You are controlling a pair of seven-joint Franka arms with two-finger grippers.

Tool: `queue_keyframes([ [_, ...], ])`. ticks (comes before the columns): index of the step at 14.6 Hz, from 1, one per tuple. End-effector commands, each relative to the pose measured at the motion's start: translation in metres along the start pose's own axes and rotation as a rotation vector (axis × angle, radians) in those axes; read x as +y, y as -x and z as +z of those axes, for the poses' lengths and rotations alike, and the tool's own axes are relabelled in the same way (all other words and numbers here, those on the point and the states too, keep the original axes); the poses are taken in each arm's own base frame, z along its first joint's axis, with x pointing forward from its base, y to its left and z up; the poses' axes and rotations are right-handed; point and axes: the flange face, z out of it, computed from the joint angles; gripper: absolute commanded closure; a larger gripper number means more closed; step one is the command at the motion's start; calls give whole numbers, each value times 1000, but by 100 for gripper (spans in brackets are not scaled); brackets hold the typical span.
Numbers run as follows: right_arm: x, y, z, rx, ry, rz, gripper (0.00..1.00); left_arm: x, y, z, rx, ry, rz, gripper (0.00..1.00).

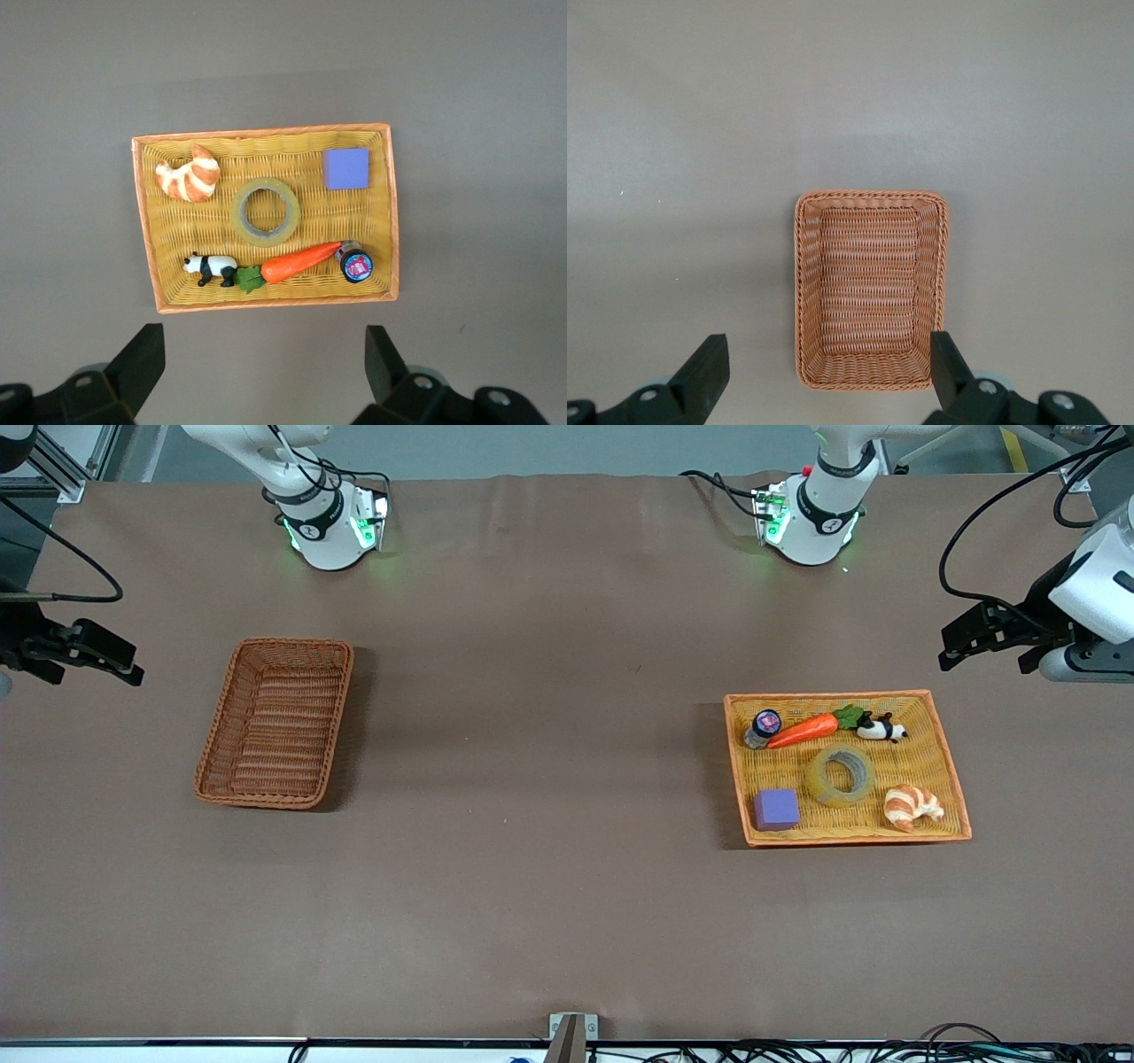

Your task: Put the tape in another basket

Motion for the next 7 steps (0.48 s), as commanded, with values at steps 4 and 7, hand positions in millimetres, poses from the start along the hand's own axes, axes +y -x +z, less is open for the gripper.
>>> queue_keyframes([
  [4, 1, 3, 0, -1, -15, -5, 0, -7, -5, 2, -6, -24, -14, 0],
  [7, 1, 3, 0, -1, -15, -5, 0, -6, -11, 33, -64, -28, -24, 0],
])
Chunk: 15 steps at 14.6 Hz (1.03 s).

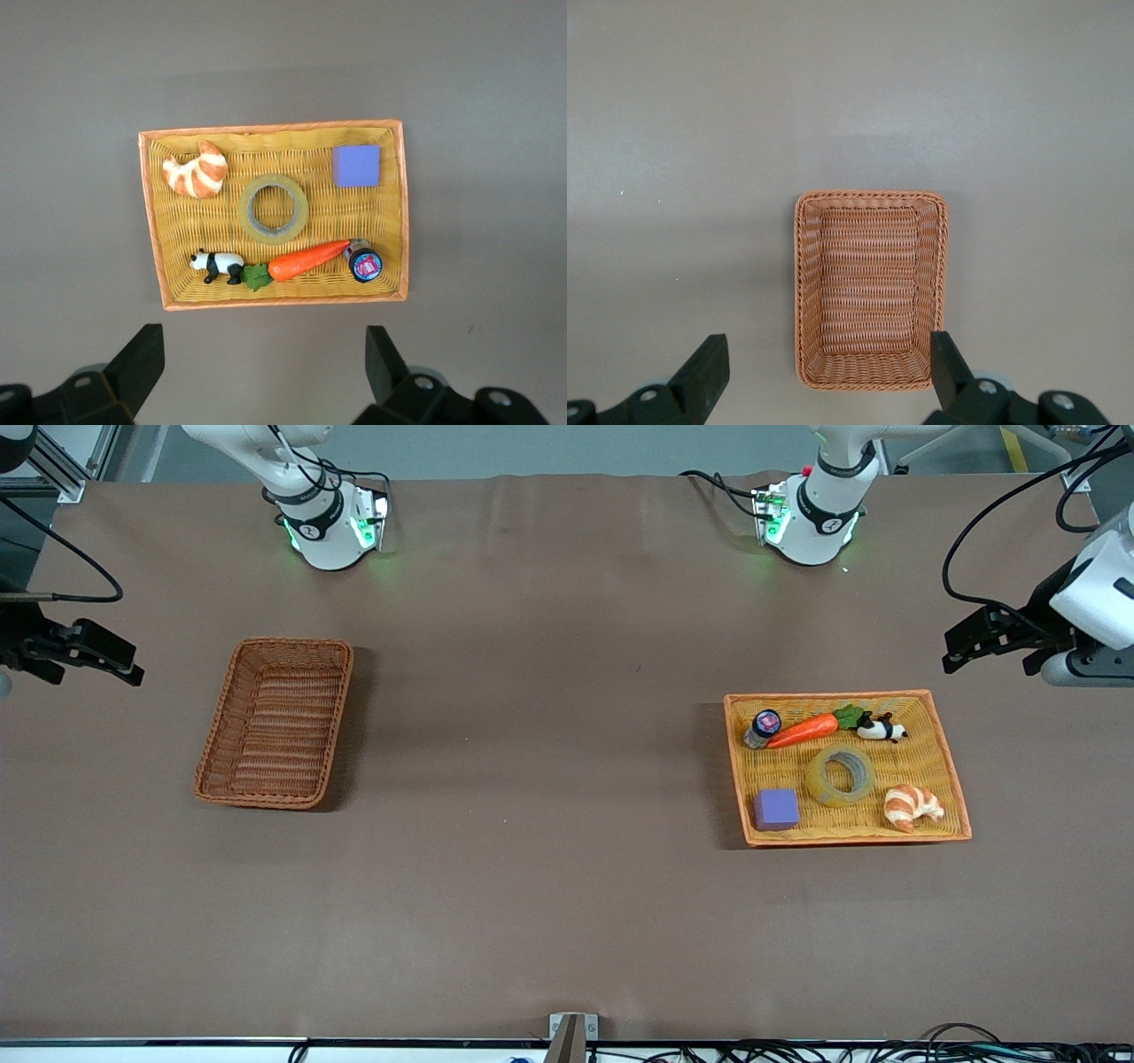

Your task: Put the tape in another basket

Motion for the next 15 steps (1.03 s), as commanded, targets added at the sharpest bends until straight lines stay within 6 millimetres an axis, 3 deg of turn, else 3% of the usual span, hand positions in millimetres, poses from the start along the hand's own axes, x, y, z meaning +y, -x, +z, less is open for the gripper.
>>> queue_keyframes([
  [1, 1, 3, 0, -1, -15, -5, 0, -1, -9, 37, -68, -19, 9, 0],
  [6, 1, 3, 0, -1, -15, -5, 0, -9, -12, 144, -109, -19, -12, 1],
  [10, 1, 3, 0, -1, -15, -5, 0, -40, -15, 250, -63, -19, -61, 0],
  [15, 1, 3, 1, -4, -15, -5, 0, -49, -19, 341, -78, -20, -65, 0],
])
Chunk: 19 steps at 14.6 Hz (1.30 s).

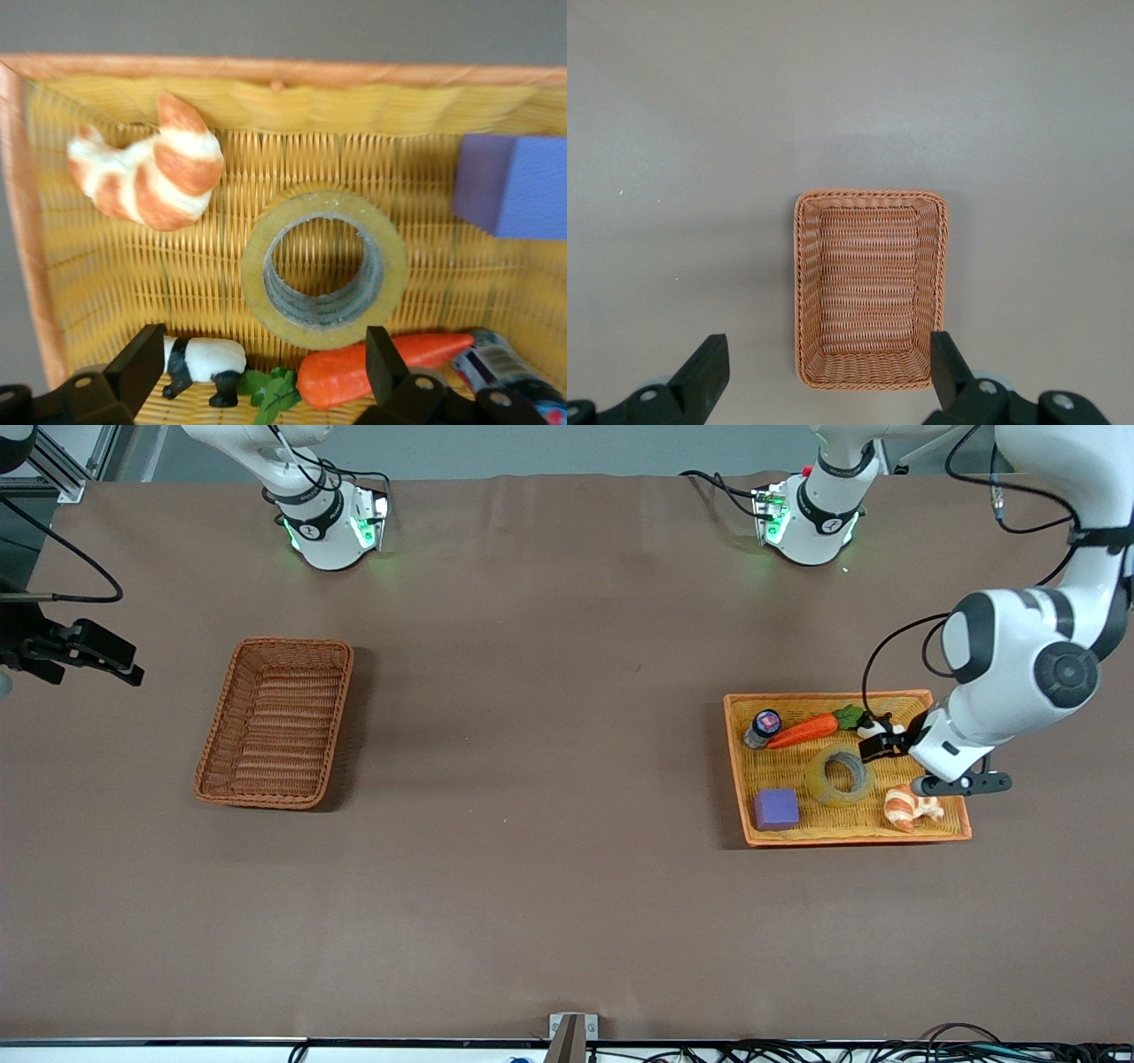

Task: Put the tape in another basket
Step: 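Reach the left gripper down to the yellow tape roll and grasp it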

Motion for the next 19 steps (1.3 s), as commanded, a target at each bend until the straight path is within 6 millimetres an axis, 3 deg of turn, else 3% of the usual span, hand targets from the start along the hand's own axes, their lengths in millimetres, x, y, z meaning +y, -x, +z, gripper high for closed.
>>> queue_keyframes([
  [1, 0, 3, 0, -2, -15, -6, 0, 0, -5, 36, -15, -15, 11, 0],
  [5, 0, 4, 0, -4, -15, -6, 0, -10, -8, 79, -35, -21, -1, 2],
  [6, 0, 4, 0, -4, -15, -6, 0, -11, -11, 85, -17, -21, 0, 16],
  [8, 0, 4, 0, -4, -15, -6, 0, -13, -11, 90, -18, -22, -3, 64],
  [9, 0, 4, 0, -4, -15, -6, 0, -13, -11, 89, -16, -23, -3, 82],
  [11, 0, 4, 0, -4, -15, -6, 0, -10, -11, 87, -12, -22, -9, 99],
  [12, 0, 4, 0, -4, -15, -6, 0, -10, -12, 81, -4, -22, -9, 100],
  [15, 0, 4, 0, -4, -15, -6, 0, -4, -13, 31, 22, -17, -4, 100],
  [19, 0, 4, 0, -4, -15, -6, 0, 31, -28, -75, 82, -2, 47, 99],
])
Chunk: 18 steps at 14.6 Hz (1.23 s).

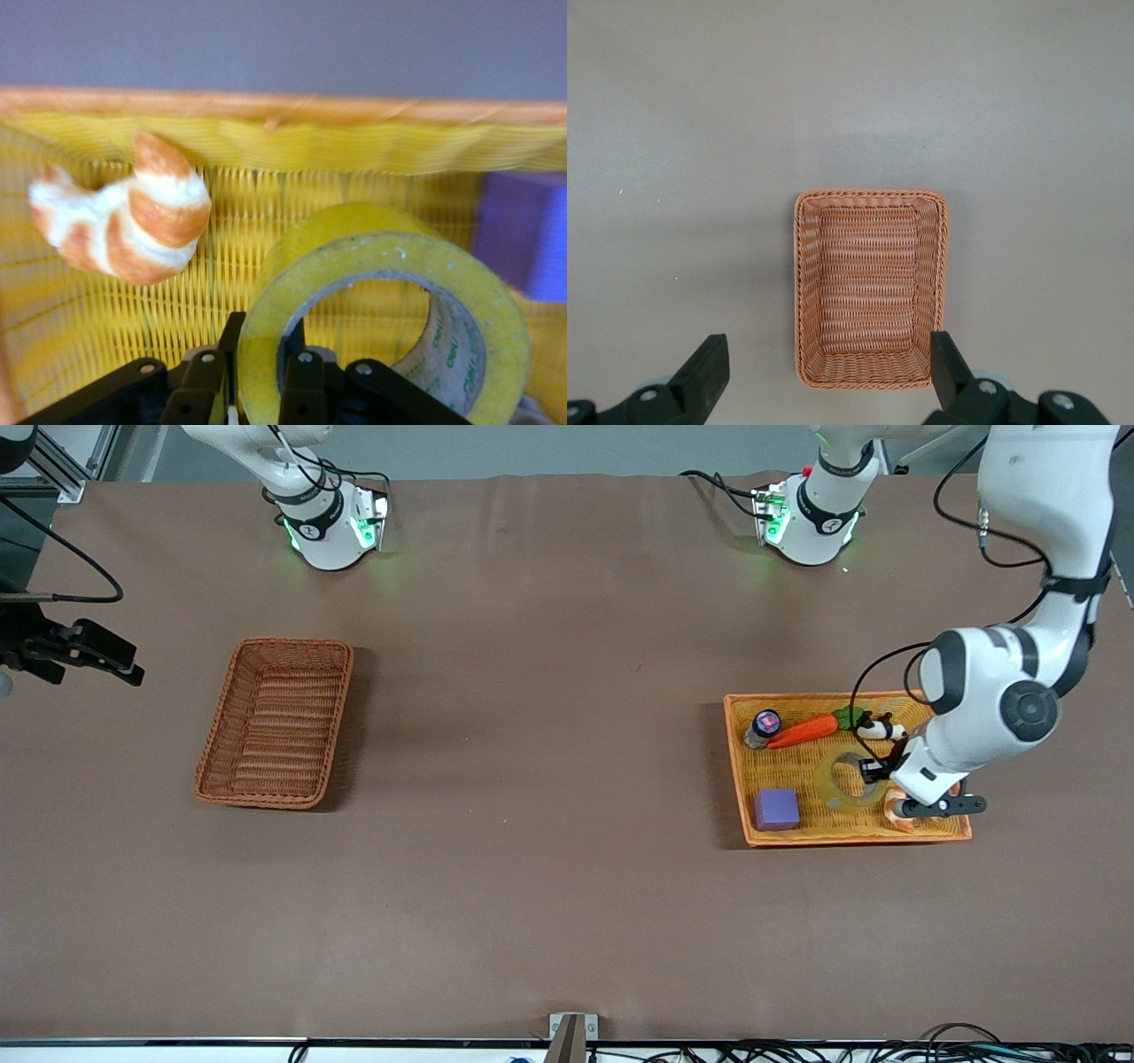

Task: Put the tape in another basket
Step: 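Reach the left gripper down to the yellow tape roll and grasp it, then lift the tape roll with the left gripper and carry it toward the basket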

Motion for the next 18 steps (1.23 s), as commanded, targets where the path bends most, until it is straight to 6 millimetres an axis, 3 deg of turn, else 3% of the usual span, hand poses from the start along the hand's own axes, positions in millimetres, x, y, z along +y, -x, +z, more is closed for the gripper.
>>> queue_keyframes([
  [1, 0, 3, 0, -2, -17, -6, 0, 38, -12, -90, 18, -2, 56, 99],
  [2, 0, 3, 0, -2, -17, -6, 0, 63, -17, -118, -6, 6, 85, 99],
  [4, 0, 4, 0, -4, -17, -6, 0, 112, -15, -150, -37, 21, 121, 99],
  [5, 0, 4, 0, -5, -18, -6, 0, 140, -11, -160, -26, 34, 127, 99],
  [7, 0, 4, 0, -5, -18, -6, 0, 206, 4, -155, -43, 64, 111, 98],
  [9, 0, 4, 0, -4, -18, -6, 0, 276, 21, -134, -69, 52, 101, 99],
  [10, 0, 4, 0, -4, -18, -6, 0, 315, 35, -108, -83, 9, 100, 99],
  [13, 1, 4, 0, -4, -18, -4, 0, 405, 56, -47, -95, -4, 47, 98],
  [15, 1, 4, 0, -4, -18, -4, 0, 452, 67, -11, -76, 24, 36, 96],
  [18, 1, 3, 0, -2, -18, -4, 0, 507, 97, 21, -82, 73, 46, 94],
])
